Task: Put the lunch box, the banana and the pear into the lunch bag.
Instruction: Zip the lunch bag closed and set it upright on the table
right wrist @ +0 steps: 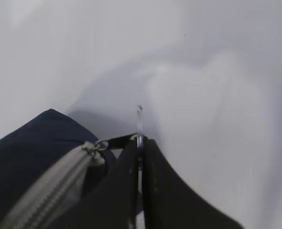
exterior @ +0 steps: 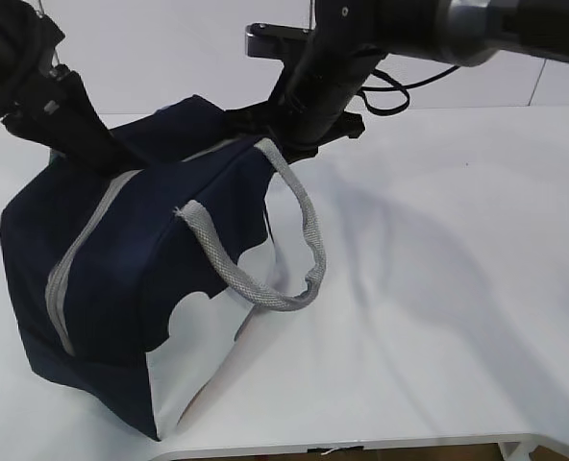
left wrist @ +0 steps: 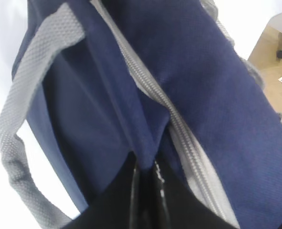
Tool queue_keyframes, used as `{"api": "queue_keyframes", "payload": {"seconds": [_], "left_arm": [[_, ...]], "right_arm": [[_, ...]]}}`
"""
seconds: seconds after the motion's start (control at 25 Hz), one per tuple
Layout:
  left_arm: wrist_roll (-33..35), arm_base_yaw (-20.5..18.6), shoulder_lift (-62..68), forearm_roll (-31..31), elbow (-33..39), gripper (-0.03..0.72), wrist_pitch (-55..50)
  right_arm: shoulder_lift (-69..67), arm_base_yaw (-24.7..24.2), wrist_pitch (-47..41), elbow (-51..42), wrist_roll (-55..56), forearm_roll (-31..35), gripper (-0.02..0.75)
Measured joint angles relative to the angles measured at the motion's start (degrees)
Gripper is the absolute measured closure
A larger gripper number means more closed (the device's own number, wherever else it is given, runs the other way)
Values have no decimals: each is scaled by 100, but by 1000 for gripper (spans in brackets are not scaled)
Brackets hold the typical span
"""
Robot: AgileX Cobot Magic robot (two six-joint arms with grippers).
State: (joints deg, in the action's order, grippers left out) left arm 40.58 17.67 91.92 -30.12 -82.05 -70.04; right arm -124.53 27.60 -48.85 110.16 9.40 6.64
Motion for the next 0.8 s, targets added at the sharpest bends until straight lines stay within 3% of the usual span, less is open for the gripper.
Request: {"api": "queue_keyframes", "payload": {"seconds": [0.64, 0.76, 0.8], "left_arm": [[0, -12, 0, -10, 0, 697, -13], [0, -12, 0, -10, 0, 697, -13], [0, -12, 0, -10, 0, 697, -13]], "right_arm": [[-90, -22, -295, 414, -276, -255, 719], [-90, -22, -295, 588, -280, -266, 676], [-90, -22, -295, 652, -280, -272, 630]]}}
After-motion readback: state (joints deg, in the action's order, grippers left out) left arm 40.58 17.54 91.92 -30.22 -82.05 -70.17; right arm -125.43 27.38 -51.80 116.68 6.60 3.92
